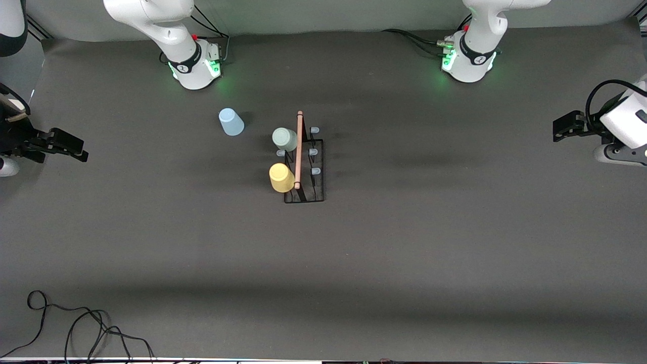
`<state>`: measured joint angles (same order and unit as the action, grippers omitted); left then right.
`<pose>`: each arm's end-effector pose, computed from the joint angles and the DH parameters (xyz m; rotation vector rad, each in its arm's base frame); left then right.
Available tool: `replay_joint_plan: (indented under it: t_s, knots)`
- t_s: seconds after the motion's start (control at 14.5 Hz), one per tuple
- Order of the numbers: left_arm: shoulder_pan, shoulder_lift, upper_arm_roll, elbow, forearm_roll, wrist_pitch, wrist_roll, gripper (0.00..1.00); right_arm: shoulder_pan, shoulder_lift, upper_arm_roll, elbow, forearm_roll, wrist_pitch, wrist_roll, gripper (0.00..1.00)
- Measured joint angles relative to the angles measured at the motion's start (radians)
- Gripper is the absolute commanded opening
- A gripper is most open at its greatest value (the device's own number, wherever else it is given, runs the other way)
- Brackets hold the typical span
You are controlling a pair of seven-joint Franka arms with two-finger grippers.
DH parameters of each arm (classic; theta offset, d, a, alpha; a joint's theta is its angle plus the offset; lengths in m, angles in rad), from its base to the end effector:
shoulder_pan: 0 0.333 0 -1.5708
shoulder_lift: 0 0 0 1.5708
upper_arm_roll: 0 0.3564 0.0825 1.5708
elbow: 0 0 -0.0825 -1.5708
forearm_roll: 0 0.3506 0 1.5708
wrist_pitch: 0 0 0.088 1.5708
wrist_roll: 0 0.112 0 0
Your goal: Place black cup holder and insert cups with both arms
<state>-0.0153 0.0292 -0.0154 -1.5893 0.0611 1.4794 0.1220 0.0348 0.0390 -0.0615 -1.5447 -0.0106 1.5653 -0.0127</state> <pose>0.5186 -0.0085 0.6296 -3.0708 0.2329 0.2186 0.5337 -0.0147 0.6503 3.1288 -0.0218 -0.0291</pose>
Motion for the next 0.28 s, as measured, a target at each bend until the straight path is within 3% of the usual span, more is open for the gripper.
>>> replay_joint_plan:
  t_s: [0.28]
  knots:
    - [0.000,0.000,0.000,0.000,0.000,0.000,0.000,1.00,0.000,0.000,0.000,0.000,0.000,-0.012,0.000,1.00]
